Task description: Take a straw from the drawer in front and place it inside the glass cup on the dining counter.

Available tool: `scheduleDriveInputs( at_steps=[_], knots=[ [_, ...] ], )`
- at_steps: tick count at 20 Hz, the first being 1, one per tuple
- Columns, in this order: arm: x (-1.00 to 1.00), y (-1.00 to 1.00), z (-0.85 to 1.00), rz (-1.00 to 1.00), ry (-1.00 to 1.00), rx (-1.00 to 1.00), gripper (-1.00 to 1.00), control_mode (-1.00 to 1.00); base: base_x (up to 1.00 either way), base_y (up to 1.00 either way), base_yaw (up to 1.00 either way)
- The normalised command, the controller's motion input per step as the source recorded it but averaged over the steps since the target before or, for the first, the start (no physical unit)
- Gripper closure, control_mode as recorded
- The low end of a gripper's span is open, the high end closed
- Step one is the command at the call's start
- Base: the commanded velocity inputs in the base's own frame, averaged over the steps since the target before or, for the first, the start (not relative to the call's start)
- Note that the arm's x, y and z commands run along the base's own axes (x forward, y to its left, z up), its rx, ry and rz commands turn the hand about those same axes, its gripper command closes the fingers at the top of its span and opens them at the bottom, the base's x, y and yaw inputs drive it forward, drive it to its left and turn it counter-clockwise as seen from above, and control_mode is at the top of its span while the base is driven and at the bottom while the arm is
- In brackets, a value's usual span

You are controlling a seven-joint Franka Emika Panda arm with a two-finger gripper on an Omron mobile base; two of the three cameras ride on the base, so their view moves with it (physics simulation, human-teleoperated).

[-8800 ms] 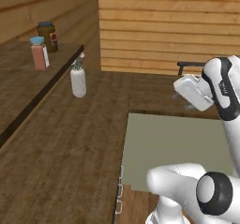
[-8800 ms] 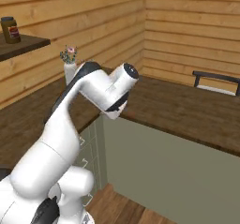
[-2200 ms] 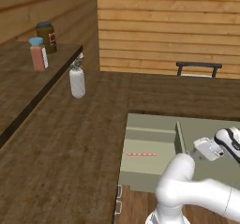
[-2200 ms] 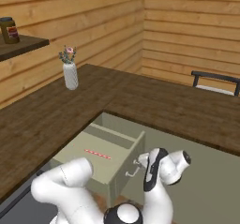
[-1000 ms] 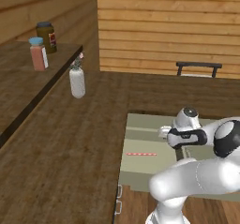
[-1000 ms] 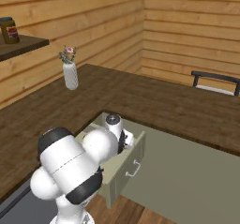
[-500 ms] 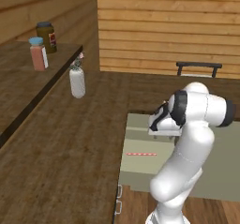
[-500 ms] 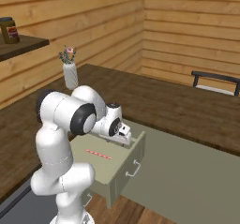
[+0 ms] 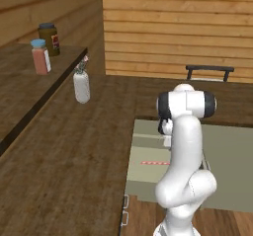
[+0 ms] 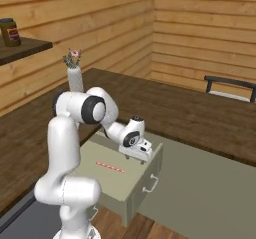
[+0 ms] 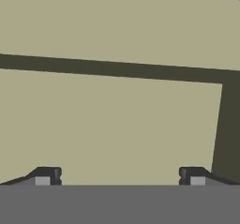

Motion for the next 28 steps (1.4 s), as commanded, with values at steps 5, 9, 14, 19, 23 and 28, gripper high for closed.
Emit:
scheduleDriveInputs(
  at_steps=[5, 9, 14, 19, 23, 28],
  knots=[
    [-0.27, -0.99, -0.16, -0.14, 0.00, -0.09, -1.00, -1.00, 0.00, 0.00, 0.00],
    [-0.61, -0.68, 0.19, -0.13, -0.11, -0.14, -1.00, -1.00, 0.00, 0.00, 0.00],
    [-0.91, 0.41, 0.66, 0.05, -0.19, -0.10, -1.00, -1.00, 0.00, 0.00, 0.00],
    [-0.60, 0.84, 0.42, 0.30, -0.07, -0.14, -1.00, -1.00, 0.00, 0.00, 0.00],
    [0.12, 0.80, 0.22, 0.47, 0.00, -0.09, -1.00, -1.00, 0.00, 0.00, 0.00],
    [0.44, 0.36, 0.03, 0.45, 0.06, -0.04, -1.00, -1.00, 0.00, 0.00, 0.00]
  ],
)
